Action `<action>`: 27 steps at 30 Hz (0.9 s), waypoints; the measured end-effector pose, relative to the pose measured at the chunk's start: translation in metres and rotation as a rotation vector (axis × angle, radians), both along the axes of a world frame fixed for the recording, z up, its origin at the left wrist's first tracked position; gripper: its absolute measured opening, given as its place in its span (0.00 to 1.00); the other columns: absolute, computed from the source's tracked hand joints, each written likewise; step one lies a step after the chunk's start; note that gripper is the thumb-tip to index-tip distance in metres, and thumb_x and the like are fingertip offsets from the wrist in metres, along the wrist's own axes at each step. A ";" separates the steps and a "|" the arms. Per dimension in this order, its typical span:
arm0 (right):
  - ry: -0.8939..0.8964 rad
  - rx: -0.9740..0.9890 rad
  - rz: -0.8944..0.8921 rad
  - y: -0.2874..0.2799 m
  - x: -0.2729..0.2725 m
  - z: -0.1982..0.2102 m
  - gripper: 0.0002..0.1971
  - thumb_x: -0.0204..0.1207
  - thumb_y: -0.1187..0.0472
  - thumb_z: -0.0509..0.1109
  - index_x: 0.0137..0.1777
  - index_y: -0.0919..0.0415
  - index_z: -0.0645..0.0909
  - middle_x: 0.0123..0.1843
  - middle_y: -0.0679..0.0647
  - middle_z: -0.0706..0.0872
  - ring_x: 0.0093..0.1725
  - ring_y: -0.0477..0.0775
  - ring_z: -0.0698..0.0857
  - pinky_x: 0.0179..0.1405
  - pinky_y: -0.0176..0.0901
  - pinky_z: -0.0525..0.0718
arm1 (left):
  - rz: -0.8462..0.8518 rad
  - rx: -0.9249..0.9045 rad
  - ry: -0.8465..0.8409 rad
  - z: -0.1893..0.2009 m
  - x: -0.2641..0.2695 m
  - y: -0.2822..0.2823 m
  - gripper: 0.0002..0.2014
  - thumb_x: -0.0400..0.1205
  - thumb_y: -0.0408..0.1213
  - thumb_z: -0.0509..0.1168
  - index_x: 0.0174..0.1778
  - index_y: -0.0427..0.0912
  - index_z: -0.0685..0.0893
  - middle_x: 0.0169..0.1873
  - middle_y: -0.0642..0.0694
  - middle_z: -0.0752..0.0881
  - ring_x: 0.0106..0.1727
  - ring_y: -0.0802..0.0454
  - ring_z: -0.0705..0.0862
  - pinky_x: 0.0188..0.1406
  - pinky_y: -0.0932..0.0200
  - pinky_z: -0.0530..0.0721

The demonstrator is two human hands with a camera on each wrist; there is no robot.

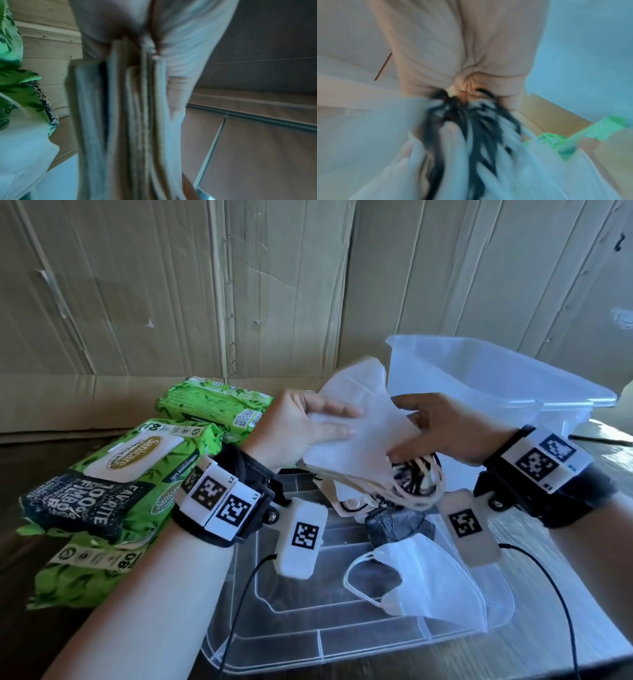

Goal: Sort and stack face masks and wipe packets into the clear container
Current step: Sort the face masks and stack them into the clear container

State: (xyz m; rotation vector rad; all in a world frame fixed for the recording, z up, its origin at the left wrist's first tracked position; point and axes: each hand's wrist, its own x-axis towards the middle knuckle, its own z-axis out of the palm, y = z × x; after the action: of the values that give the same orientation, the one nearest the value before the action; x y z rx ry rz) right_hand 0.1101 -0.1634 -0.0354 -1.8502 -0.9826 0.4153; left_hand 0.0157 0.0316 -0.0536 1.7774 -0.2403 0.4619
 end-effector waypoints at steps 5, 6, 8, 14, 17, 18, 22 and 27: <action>0.186 0.256 -0.039 0.002 0.009 -0.008 0.38 0.36 0.51 0.89 0.51 0.62 0.85 0.42 0.59 0.91 0.41 0.55 0.89 0.46 0.43 0.88 | 0.122 -0.058 -0.055 0.016 0.003 0.016 0.07 0.66 0.20 0.75 0.31 0.35 0.87 0.27 0.64 0.88 0.36 0.72 0.85 0.40 0.75 0.80; 0.229 0.303 -0.044 0.002 0.011 -0.006 0.39 0.38 0.49 0.89 0.52 0.63 0.83 0.41 0.57 0.91 0.40 0.53 0.90 0.44 0.41 0.88 | 0.159 -0.035 -0.073 0.022 0.002 0.018 0.06 0.66 0.21 0.75 0.36 0.27 0.86 0.27 0.65 0.87 0.35 0.74 0.84 0.40 0.77 0.79; 0.242 0.335 -0.115 0.005 0.014 -0.003 0.35 0.50 0.45 0.84 0.55 0.64 0.82 0.40 0.55 0.91 0.38 0.51 0.89 0.42 0.38 0.87 | 0.228 0.023 -0.119 0.029 0.002 0.025 0.12 0.68 0.21 0.75 0.44 0.18 0.84 0.25 0.69 0.86 0.35 0.76 0.83 0.39 0.80 0.77; -0.366 -0.685 -0.317 0.031 0.041 -0.019 0.31 0.75 0.53 0.70 0.76 0.62 0.67 0.71 0.62 0.75 0.68 0.60 0.75 0.62 0.44 0.71 | 0.317 0.245 -0.066 0.023 -0.004 0.037 0.11 0.73 0.26 0.73 0.48 0.43 0.88 0.39 0.63 0.86 0.40 0.84 0.79 0.45 0.86 0.70; -0.415 -0.976 -0.272 0.047 0.038 -0.038 0.41 0.72 0.45 0.71 0.80 0.60 0.56 0.77 0.58 0.68 0.73 0.60 0.71 0.67 0.47 0.70 | 0.366 0.260 -0.069 0.026 -0.008 0.042 0.13 0.74 0.27 0.73 0.48 0.50 0.87 0.42 0.61 0.85 0.41 0.86 0.77 0.46 0.88 0.68; -0.434 -0.991 -0.280 0.051 0.039 -0.043 0.42 0.71 0.44 0.72 0.79 0.61 0.57 0.74 0.59 0.72 0.70 0.60 0.74 0.64 0.47 0.72 | 0.378 0.253 -0.065 0.027 -0.010 0.044 0.13 0.74 0.28 0.73 0.48 0.51 0.87 0.42 0.62 0.85 0.42 0.86 0.77 0.47 0.89 0.67; -0.452 -0.878 -0.374 0.061 0.037 -0.045 0.39 0.68 0.57 0.78 0.75 0.63 0.63 0.64 0.61 0.79 0.57 0.58 0.80 0.51 0.42 0.75 | 0.399 0.236 -0.062 0.031 -0.016 0.051 0.12 0.75 0.28 0.72 0.46 0.52 0.87 0.41 0.67 0.83 0.41 0.88 0.76 0.45 0.90 0.66; -0.342 -0.920 -0.410 0.059 0.038 -0.043 0.32 0.65 0.62 0.80 0.69 0.64 0.74 0.55 0.57 0.79 0.53 0.56 0.77 0.39 0.37 0.73 | 0.394 0.240 -0.071 0.034 -0.017 0.055 0.13 0.74 0.29 0.73 0.43 0.55 0.87 0.42 0.67 0.84 0.43 0.86 0.77 0.46 0.90 0.66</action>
State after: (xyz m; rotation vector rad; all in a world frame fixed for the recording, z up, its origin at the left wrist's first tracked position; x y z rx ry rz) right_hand 0.1484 -0.1042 -0.0780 -2.9598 -0.6183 0.3223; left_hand -0.0011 0.0862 -0.0198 2.0533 0.0097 0.8060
